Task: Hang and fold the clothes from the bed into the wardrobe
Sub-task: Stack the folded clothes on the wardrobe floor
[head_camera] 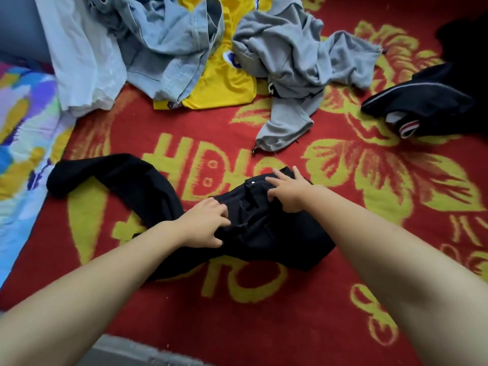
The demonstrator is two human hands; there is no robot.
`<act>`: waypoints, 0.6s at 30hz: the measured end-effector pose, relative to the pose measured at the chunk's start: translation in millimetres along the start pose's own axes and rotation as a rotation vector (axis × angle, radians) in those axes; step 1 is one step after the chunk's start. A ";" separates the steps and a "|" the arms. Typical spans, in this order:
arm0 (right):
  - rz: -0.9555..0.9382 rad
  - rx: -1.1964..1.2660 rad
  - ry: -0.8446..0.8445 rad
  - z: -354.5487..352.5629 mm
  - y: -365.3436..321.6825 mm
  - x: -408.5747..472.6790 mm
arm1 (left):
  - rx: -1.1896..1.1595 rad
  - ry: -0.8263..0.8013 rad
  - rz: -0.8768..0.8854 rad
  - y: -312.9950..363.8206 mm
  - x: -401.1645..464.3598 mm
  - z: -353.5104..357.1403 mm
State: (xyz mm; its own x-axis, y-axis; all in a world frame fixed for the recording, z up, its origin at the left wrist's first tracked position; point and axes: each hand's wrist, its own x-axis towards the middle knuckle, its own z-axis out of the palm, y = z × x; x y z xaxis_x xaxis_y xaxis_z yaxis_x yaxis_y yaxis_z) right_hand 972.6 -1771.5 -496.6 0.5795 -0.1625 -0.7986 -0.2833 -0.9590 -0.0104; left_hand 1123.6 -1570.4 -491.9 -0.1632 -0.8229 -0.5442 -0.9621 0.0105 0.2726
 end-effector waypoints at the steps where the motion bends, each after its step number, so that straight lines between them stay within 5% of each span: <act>1: -0.031 -0.064 -0.054 0.1 -5.7 -2.6 | -0.009 0.018 0.056 9.7 -4.0 -3.7; 8: -0.002 0.125 0.219 -57.0 33.1 -109.7 | -0.019 -0.034 -0.001 12.1 -53.8 -65.4; 11: 0.036 -0.031 0.351 -88.4 68.5 -170.3 | 0.334 0.013 0.052 -8.8 -68.1 -115.7; 14: 0.159 -0.300 0.309 -100.0 87.6 -230.9 | 0.586 0.227 0.056 -15.0 -93.9 -179.3; 18: 0.270 -0.242 0.294 -111.0 93.9 -292.8 | 0.119 0.491 -0.004 -4.4 -137.3 -242.2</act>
State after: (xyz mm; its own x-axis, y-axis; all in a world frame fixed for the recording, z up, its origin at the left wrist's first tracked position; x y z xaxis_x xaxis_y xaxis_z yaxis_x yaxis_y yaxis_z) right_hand 861.2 -1839.7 -196.9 0.7115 -0.4390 -0.5487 -0.2872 -0.8943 0.3431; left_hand 1203.2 -1595.1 -226.2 -0.0649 -0.9928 -0.1003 -0.9853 0.0479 0.1638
